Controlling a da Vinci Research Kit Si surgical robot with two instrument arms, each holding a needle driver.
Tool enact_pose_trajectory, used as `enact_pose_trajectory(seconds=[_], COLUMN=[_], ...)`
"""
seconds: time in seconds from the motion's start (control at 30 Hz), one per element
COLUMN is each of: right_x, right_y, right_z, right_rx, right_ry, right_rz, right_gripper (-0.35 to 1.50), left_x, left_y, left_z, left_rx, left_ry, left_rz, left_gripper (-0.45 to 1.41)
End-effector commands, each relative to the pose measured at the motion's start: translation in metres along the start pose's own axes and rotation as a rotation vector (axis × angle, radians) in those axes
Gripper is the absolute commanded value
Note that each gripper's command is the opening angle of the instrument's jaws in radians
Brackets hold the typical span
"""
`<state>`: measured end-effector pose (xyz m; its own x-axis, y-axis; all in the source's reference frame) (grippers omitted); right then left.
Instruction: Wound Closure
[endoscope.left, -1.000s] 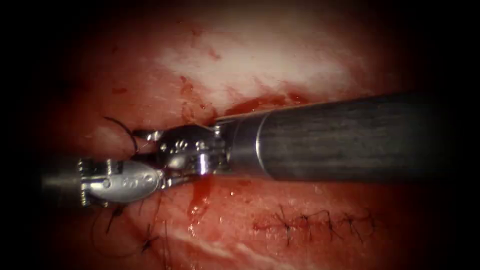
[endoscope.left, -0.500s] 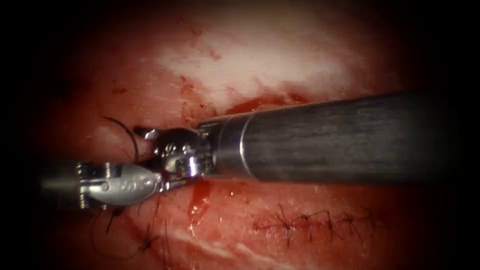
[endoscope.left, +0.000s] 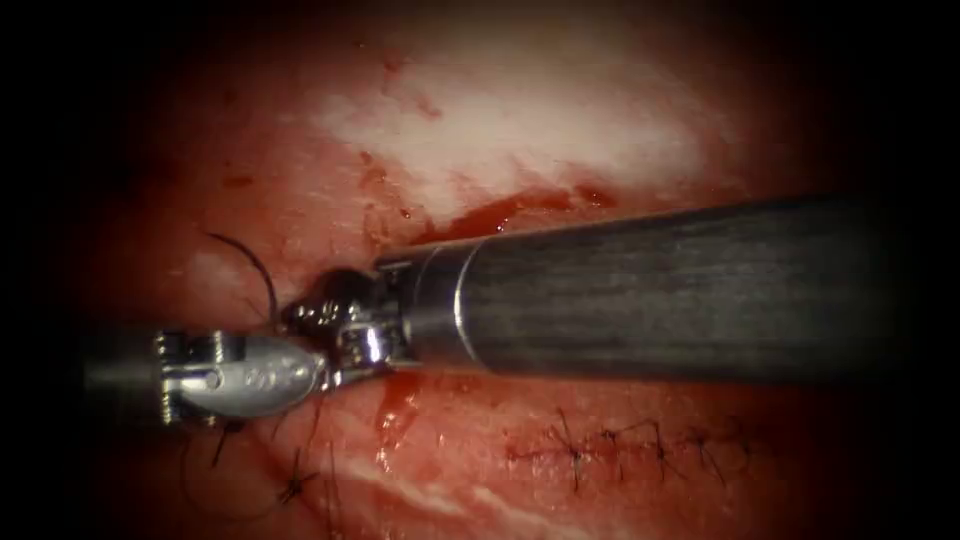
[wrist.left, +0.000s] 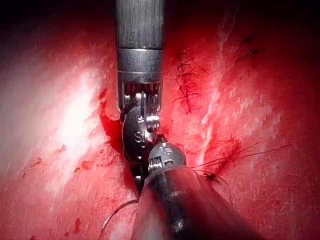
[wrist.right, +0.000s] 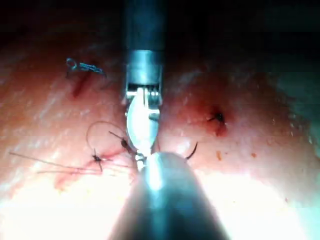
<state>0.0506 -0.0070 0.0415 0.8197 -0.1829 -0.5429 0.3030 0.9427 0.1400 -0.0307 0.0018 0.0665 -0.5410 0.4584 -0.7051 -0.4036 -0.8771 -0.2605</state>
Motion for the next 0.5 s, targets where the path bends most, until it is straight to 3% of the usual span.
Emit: enact_pose_trajectory(seconds=[0.03,0.33,0.5], right_x=[0.0002,0.0002,-0.0014], right_y=[0.0002,0.0006,-0.0004], right_z=[-0.0001,-0.0042,-0.0087], right_rx=[-0.016,-0.139,-0.253], right_ry=[0.011,0.096,0.194], right_rz=[0.004,0.075,0.182], right_gripper=[-0.35,-0.35,-0.35], left_x=[-0.0004,-0.0004,-0.0009], left_y=[0.0004,0.0004,-0.0002], left_z=[0.0007,0.0008,0.0003], left_rx=[-0.003,-0.002,0.008], left_ry=[0.0,0.001,-0.004], left_rz=[0.0,0.0,0.004], left_gripper=[-0.45,-0.45,-0.45])
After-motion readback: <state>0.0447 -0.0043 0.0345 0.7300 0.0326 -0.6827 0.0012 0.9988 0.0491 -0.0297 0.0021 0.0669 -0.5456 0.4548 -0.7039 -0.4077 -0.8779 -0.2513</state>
